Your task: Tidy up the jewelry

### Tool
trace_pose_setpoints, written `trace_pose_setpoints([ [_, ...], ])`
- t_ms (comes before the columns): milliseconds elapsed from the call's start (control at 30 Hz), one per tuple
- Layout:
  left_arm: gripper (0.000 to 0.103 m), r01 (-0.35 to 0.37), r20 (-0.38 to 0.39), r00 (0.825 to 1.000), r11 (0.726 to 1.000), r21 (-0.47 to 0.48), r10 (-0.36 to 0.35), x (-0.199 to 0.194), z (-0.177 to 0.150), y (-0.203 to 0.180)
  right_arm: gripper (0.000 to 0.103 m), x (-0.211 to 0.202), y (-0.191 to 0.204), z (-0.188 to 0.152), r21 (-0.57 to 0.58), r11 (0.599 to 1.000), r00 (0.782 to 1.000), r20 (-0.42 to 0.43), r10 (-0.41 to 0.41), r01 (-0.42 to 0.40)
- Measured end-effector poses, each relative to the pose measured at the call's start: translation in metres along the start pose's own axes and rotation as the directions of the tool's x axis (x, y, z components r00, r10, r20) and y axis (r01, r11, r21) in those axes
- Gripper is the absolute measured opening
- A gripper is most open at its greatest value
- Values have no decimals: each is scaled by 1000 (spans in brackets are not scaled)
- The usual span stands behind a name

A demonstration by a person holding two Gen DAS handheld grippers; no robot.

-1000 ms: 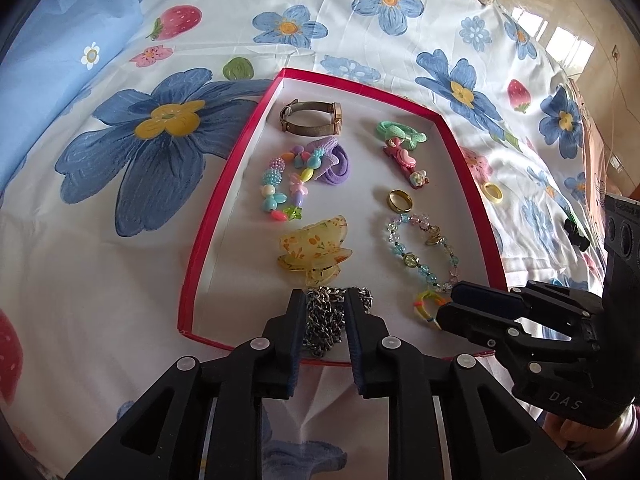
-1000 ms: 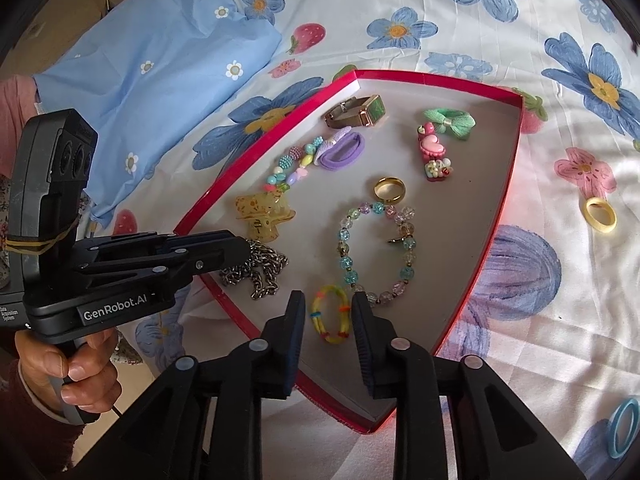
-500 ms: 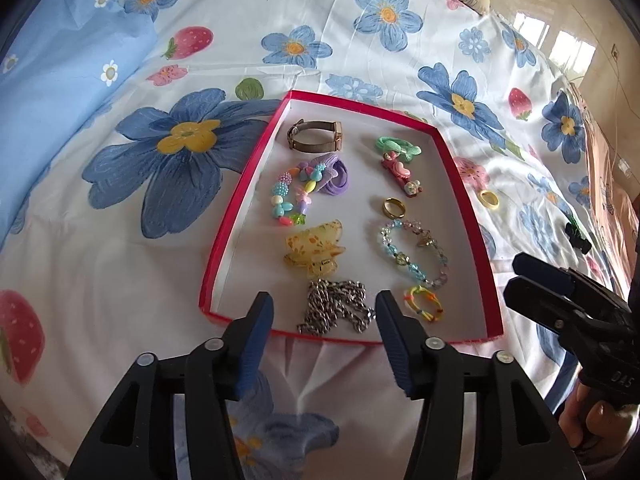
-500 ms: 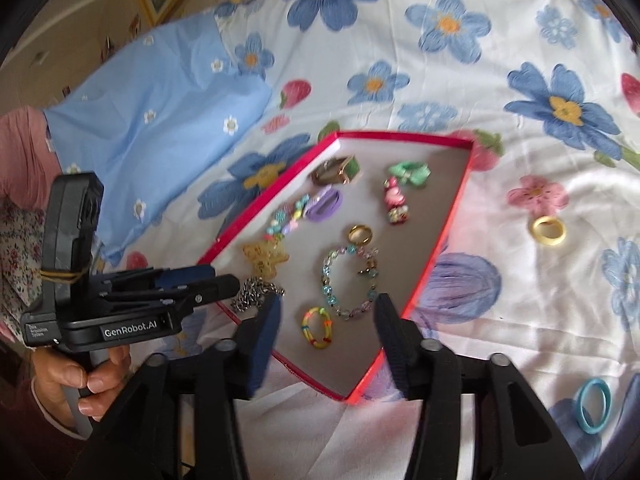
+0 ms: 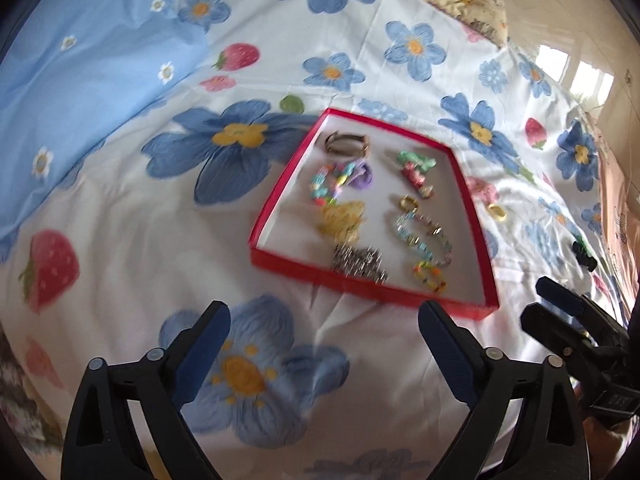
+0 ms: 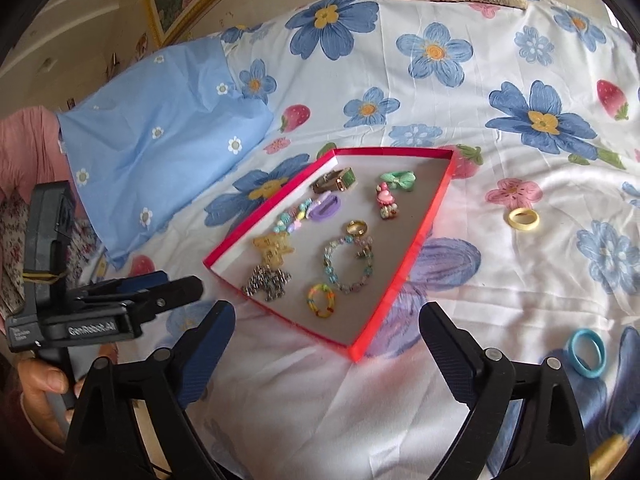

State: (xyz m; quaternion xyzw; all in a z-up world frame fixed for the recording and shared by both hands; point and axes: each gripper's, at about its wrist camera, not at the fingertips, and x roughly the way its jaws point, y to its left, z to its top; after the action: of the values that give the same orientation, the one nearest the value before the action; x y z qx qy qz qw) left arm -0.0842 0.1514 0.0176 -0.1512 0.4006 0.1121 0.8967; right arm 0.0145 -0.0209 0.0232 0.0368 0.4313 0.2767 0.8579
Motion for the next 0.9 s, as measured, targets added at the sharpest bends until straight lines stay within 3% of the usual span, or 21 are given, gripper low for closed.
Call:
trace_pose_setpoints([
  [133, 96, -38, -7, 999, 999, -1, 38, -11, -12, 0, 96, 0, -1, -6, 21, 1000, 1000, -26, 10, -9],
  [300, 96, -88, 38, 995, 996, 15, 88, -34, -20, -5, 96, -4, 3, -2, 19, 1000, 999, -35, 6, -5],
  [667, 102, -135, 192, 973, 991, 27, 127, -105, -9, -12, 102, -73, 23, 55, -71, 997, 991, 136, 11, -1],
  [900, 102, -165, 214, 964, 986, 25, 156, -112, -8, -19, 103, -87, 36, 69, -119, 993, 986, 164, 17, 3],
])
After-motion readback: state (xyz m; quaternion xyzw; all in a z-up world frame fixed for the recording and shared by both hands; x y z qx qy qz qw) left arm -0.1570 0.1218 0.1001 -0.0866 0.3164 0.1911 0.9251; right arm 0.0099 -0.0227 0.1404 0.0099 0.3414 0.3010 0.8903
